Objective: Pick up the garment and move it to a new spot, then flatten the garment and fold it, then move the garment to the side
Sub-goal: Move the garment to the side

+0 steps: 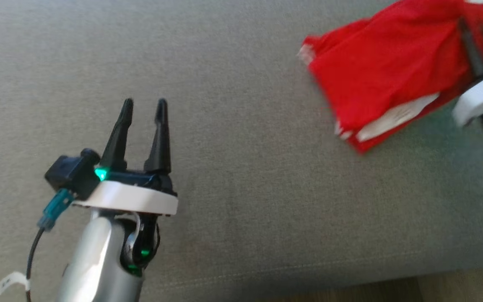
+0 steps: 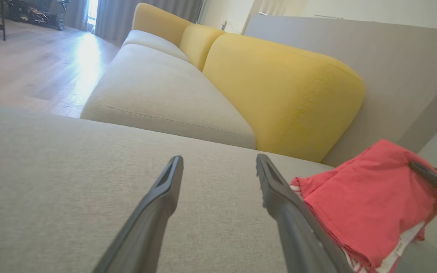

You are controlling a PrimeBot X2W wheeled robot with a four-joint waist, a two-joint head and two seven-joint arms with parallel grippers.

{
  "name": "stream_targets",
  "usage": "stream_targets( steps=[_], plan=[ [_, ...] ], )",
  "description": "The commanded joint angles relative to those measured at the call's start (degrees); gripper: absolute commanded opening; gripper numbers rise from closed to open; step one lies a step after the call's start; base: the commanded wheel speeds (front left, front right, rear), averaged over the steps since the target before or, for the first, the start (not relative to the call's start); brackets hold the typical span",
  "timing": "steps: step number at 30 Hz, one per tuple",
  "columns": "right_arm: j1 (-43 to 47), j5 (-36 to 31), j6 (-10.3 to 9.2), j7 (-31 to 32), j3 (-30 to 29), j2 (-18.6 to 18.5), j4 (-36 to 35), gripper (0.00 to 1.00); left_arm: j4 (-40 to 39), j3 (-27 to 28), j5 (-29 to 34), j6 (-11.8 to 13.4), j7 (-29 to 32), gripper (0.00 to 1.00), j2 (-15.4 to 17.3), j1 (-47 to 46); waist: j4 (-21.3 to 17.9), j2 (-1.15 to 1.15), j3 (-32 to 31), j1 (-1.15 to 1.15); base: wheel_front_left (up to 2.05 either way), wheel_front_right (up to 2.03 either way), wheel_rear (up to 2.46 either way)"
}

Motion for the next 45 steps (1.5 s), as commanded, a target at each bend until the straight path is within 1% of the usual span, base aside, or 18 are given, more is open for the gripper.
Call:
stream_targets(
  steps=[1,6,11,13,14,17,22,23,24,25,30,35,40,45],
  plan=[
    [-2.0,0.4,-0.04,0.4,-0.3,-2.5,-0.7,0.00,-2.1,1.4,0.7,-0.2,-0.4,1.00,0.3,-2.3,-1.2,0.00,1.9,0.00,0.00,0.00,0.00],
    [-5.6,0.2,-0.04,1.1,-3.0,-6.1,2.5,0.00,-2.1,0.9,1.9,-0.4,-0.4,1.00,0.3,-4.0,-2.0,0.00,4.6,0.00,0.00,0.00,0.00],
    [-7.3,-1.7,-0.04,2.0,-8.4,-8.3,5.9,0.00,-2.3,0.7,2.7,-0.6,-0.4,1.00,0.3,-4.9,-2.6,0.00,6.7,0.00,0.00,0.00,0.00],
    [-7.7,-2.6,-0.04,2.2,-10.9,-8.3,6.9,0.00,-2.3,0.7,3.0,-0.7,-0.4,1.00,0.3,-5.2,-3.0,0.00,7.4,0.00,0.00,0.00,0.00],
    [-7.7,-2.6,-0.04,2.2,-10.9,-8.3,6.9,0.00,-2.3,0.7,3.0,-0.7,-0.4,1.00,0.3,-5.2,-3.0,0.00,7.4,0.00,0.00,0.00,0.00],
    [-8.2,-3.5,-0.04,1.8,-13.9,-7.3,7.7,0.00,-2.1,0.7,3.3,-0.9,-0.4,1.00,0.3,-5.7,-3.7,0.00,8.3,0.00,0.00,0.00,0.00],
    [-8.9,-4.8,-0.04,2.1,-14.9,-5.3,8.1,0.00,-1.6,0.4,3.7,-1.3,-0.4,1.00,0.3,-6.5,-4.3,0.00,9.1,0.00,0.00,0.00,0.00],
    [-9.0,-5.0,-0.04,2.1,-15.1,-5.1,8.2,0.18,-1.5,0.4,3.7,-1.3,-0.4,1.00,0.3,-6.7,-4.4,0.00,9.2,0.00,0.00,0.00,0.00],
    [-9.0,-4.8,-0.04,2.0,-15.2,-4.6,8.1,0.42,-1.4,0.3,3.7,-1.3,-0.4,1.00,0.3,-6.9,-4.4,0.00,9.3,0.00,0.00,0.00,0.00],
    [-9.0,-4.6,-0.04,1.9,-15.3,-4.2,7.9,1.00,-1.4,0.3,3.7,-1.3,-0.4,1.00,0.3,-7.1,-4.5,0.00,9.3,0.00,0.00,0.00,0.00],
    [-8.8,-4.9,-0.04,1.6,-14.5,-4.0,6.7,1.00,-0.9,0.2,3.4,-1.5,-0.4,1.00,0.3,-7.4,-4.4,0.00,8.8,0.00,0.00,0.00,0.00],
    [-8.3,-5.1,-0.04,1.4,-13.7,-3.3,4.0,1.00,-0.6,0.2,2.3,-1.4,-0.4,1.00,0.3,-6.9,-3.5,0.00,6.4,0.00,0.00,0.00,0.00],
    [-6.4,-4.6,-0.04,1.5,-11.5,-0.4,-1.6,1.00,-1.0,0.8,1.1,-1.0,-0.4,1.00,0.3,-5.5,-2.1,0.00,2.7,0.00,0.00,0.00,0.00],
    [-0.7,-3.1,-0.04,1.1,-10.3,3.0,-8.9,1.00,-1.6,1.2,-0.1,-0.5,-0.4,1.00,0.3,-3.9,0.7,0.00,-1.4,0.00,0.00,0.00,0.00]
  ],
)
